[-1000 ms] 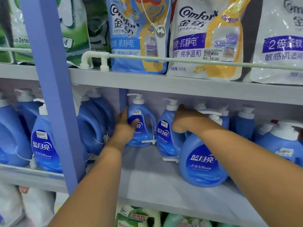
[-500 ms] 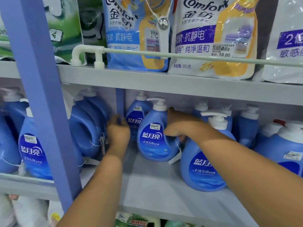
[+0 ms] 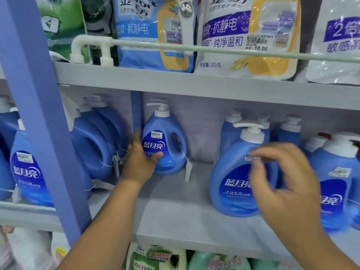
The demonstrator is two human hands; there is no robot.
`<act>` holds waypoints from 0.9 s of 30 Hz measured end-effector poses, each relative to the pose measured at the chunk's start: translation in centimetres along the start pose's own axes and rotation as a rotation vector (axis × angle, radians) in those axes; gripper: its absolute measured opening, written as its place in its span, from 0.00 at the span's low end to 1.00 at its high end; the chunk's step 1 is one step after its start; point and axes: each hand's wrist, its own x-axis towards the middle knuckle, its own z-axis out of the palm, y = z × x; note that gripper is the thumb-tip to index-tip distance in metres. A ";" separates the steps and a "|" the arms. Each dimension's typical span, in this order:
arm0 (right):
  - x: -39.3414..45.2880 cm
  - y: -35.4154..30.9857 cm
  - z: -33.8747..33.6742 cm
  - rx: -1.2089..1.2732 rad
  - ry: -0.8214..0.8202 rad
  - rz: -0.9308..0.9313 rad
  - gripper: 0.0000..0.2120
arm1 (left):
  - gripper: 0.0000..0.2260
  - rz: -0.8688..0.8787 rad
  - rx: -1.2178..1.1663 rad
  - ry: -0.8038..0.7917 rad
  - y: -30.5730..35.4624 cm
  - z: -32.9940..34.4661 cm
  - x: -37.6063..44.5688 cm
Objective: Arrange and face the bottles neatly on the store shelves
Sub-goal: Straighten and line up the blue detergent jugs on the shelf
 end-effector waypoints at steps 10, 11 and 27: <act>2.2 5.0 0.6 0.048 -0.533 0.551 0.47 | 0.50 -0.056 0.007 0.053 1.1 0.7 -1.4; 2.2 4.9 1.2 0.099 -0.553 0.562 0.45 | 0.55 -0.060 0.030 0.057 1.5 1.0 -1.4; 2.0 1.0 12.5 0.110 -0.720 0.344 0.27 | 0.43 0.165 -0.096 0.020 3.4 -3.2 -7.4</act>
